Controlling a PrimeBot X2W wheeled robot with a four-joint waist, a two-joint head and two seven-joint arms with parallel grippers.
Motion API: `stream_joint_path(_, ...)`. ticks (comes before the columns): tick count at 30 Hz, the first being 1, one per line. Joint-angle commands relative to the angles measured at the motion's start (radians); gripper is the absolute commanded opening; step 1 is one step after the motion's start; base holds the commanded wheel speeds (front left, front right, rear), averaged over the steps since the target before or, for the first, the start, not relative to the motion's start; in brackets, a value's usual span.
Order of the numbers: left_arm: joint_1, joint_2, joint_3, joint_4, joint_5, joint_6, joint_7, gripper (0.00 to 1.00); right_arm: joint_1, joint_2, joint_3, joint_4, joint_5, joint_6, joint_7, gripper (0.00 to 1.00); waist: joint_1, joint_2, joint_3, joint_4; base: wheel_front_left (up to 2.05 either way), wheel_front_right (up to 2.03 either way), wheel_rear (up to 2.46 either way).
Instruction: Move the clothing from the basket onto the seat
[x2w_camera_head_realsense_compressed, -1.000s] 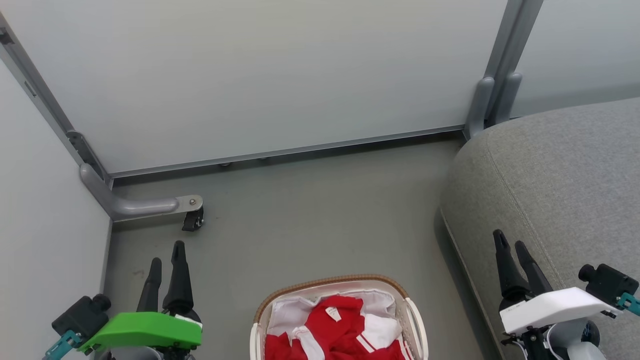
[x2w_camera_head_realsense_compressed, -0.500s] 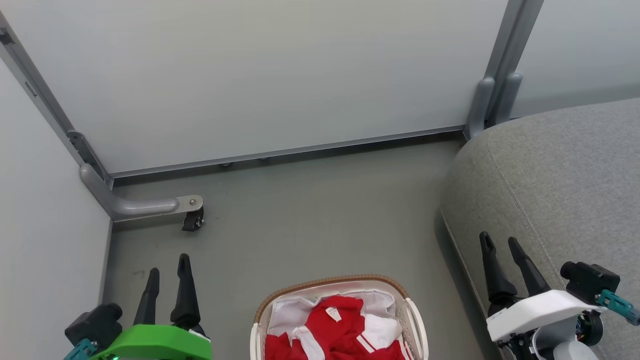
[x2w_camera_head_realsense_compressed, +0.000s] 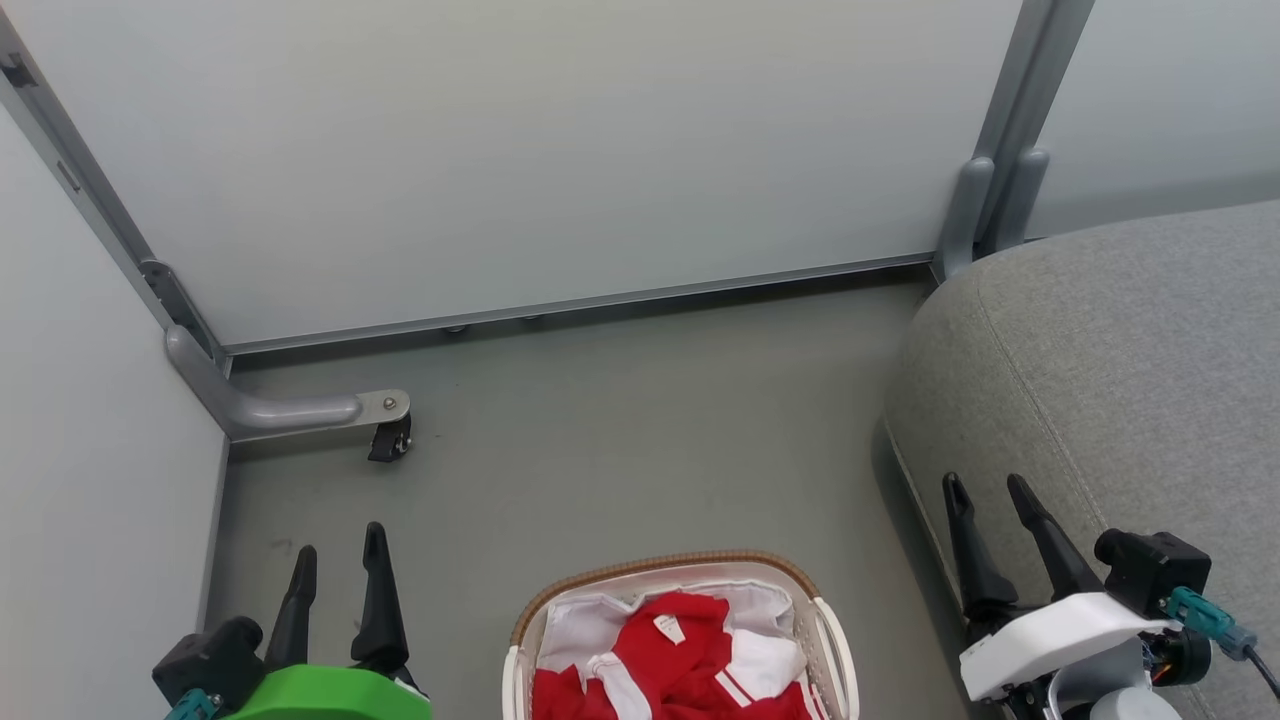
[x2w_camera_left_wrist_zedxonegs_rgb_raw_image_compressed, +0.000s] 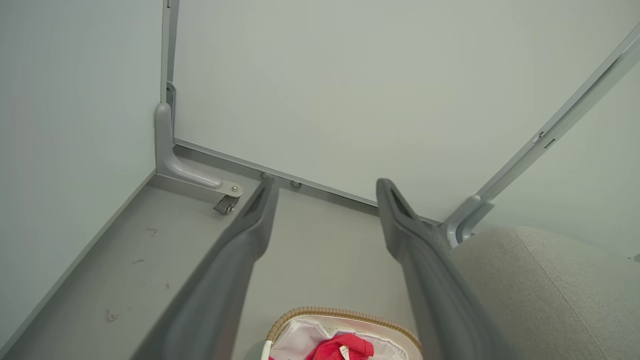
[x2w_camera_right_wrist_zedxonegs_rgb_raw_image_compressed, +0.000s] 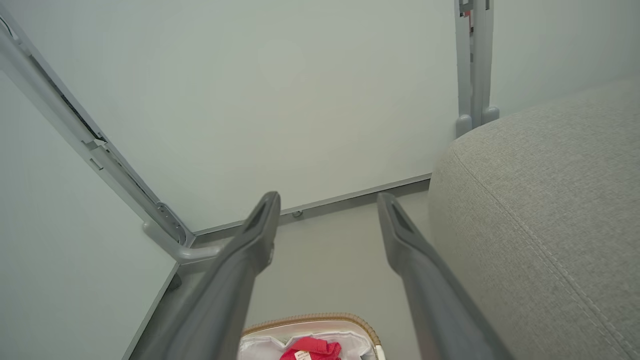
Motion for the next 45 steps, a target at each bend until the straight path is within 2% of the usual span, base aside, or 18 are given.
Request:
stream_joint_path(1,0.009,0.008,0.0,-0.004,0.031,0.004,-0.01,1.0,0.004,-0.006,0.003,-0.013,-0.028,0.0,-0.012,1.0,0.0,-0.0001,0.0,0.0,0.0,0.0,0.0)
stream_joint_path(45,0.048,0.01,-0.036,0.038,0.302,0.024,-0.098,1.0,0.021,-0.011,0.021,-0.004,-0.393,0.0,-0.098,1.0,0.0,-0.0001,0.001,0.003,0.0,0.0,0.0)
